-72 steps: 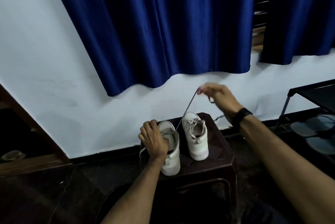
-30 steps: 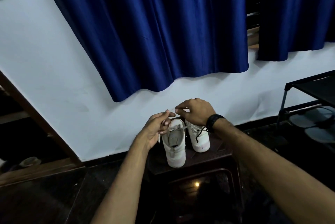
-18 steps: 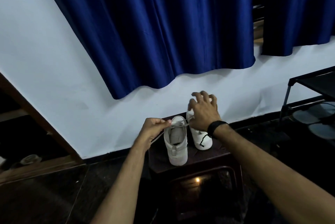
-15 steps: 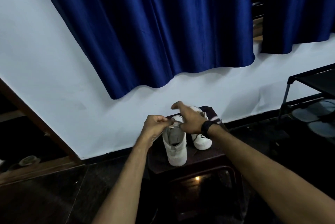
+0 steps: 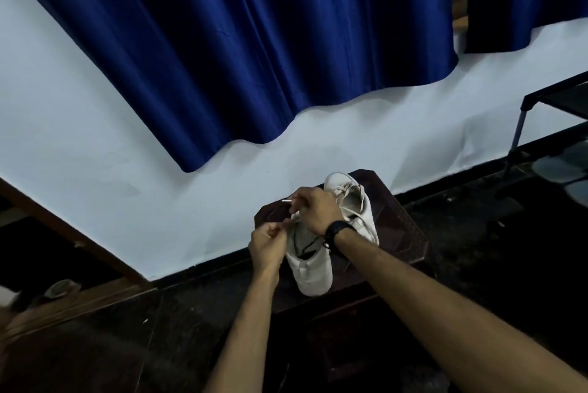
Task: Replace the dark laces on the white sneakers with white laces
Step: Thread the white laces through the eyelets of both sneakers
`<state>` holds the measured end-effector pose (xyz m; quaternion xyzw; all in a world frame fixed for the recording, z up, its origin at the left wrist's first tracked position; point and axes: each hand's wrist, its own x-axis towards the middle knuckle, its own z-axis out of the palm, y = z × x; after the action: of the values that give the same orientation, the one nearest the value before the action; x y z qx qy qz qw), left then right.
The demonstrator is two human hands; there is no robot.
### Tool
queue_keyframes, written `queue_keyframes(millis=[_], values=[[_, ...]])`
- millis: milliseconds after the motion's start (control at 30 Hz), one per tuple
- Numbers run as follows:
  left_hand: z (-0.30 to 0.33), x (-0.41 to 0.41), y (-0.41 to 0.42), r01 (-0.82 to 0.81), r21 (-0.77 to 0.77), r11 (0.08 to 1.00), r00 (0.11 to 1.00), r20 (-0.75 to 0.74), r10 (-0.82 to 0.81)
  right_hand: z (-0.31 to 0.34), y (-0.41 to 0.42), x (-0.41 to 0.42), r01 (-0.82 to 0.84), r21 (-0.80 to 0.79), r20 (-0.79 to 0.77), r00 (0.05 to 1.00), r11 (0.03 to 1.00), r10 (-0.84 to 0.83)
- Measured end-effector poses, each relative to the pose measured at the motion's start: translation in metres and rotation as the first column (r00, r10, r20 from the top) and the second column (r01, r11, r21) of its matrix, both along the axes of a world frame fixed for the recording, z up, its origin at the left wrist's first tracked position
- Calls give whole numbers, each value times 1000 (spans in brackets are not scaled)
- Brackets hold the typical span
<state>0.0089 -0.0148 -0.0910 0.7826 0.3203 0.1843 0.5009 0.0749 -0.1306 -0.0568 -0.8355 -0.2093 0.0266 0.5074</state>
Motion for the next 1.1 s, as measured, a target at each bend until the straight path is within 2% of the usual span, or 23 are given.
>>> queue_keyframes(millis=[67,100,167,233,300,433,667,867,1000,1100], values=[[-10,0,2,-19,-7,1000,999,32,19,-9,9,-2,11,-36,44,999,999,-10],[-14,0,2,-28,-58,998,998,48,31,-13,8,-1,46,-91,106,994,995,-36],[-18,0,2,-51,-244,968,991,111,81,-21,4,0,133,-238,229,970,962,-78],[-20,1,0,-80,-401,913,976,155,153,-27,-1,-1,188,-314,330,941,930,-79],[-22,2,-3,-86,-503,860,964,178,200,-31,-2,-4,202,-308,386,920,930,-72],[-28,2,-3,-71,-627,776,948,199,247,-32,0,-4,215,-286,366,925,934,-101],[-36,-2,3,24,-735,678,953,221,206,-38,4,-8,214,-426,424,906,879,-15],[-42,-3,4,67,-736,674,953,246,174,-36,5,-8,193,-491,428,903,849,43],[-38,-5,7,95,-695,713,958,260,126,-33,7,-8,175,-492,389,921,853,35],[-32,-7,5,90,-626,774,953,280,117,-31,8,-10,169,-490,393,918,855,44]])
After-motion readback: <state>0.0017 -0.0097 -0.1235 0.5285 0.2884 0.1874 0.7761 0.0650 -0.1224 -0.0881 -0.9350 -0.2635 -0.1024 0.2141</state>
